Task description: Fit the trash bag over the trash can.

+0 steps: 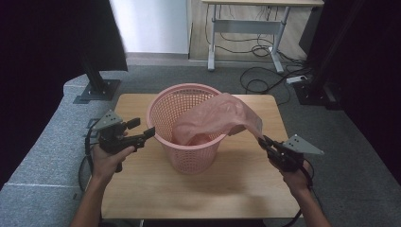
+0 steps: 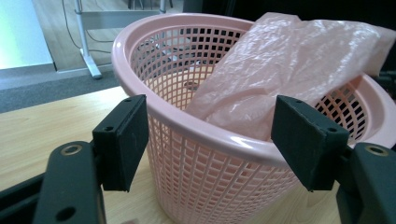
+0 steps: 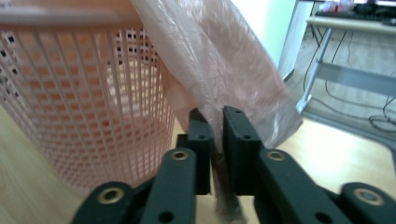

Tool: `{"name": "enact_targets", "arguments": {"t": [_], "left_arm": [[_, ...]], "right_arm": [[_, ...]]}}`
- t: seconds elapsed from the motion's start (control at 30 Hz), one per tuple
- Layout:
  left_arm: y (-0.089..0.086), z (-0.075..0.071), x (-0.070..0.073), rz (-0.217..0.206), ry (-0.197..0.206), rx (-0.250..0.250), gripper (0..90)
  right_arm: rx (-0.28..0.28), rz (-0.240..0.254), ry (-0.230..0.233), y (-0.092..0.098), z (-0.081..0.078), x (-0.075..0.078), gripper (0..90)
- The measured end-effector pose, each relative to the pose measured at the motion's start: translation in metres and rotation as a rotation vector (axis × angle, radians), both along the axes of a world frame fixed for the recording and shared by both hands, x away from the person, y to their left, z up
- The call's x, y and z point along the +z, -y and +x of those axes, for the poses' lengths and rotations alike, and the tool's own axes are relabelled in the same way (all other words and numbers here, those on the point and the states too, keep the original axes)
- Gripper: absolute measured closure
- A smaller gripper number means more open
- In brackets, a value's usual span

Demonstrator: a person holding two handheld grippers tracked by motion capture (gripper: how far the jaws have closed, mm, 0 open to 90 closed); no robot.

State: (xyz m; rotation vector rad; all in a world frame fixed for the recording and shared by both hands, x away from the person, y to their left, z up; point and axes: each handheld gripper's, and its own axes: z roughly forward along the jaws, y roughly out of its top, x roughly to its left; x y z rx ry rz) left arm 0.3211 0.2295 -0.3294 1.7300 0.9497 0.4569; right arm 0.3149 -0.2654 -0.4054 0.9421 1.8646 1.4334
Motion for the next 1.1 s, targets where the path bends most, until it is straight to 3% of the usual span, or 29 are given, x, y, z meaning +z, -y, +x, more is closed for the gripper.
{"name": "enact_targets", "arguments": {"t": [0.2,0.3,0.37,0.43,0.57,0.63,0.83,1.1], "left_arm": [[0.005,0.001,0.008,-0.002,0.015,-0.016,27.3],[0.009,0.003,0.012,-0.011,0.019,-0.026,27.3],[0.011,0.006,0.014,-0.021,0.018,-0.030,27.3],[0.017,0.008,0.016,0.000,0.028,-0.030,27.4],[0.023,0.010,0.017,0.000,0.031,-0.043,27.5],[0.027,0.011,0.018,0.000,0.036,-0.054,27.5],[0.039,0.015,0.018,0.022,0.041,-0.082,28.0],[0.050,0.019,0.020,0.011,0.056,-0.100,30.9]], "right_arm": [[0.018,0.000,0.053,-0.005,0.008,0.028,87.9],[0.041,-0.008,0.098,-0.014,0.012,0.052,87.9],[0.049,-0.009,0.104,-0.017,0.013,0.058,87.9],[0.070,-0.016,0.121,-0.028,0.016,0.073,87.9],[0.098,-0.015,0.130,-0.039,0.019,0.085,87.9],[0.124,-0.013,0.131,-0.053,0.018,0.096,87.9],[0.170,-0.034,0.129,-0.077,0.019,0.107,87.9],[0.218,-0.055,0.128,-0.097,0.020,0.113,87.8]]}}
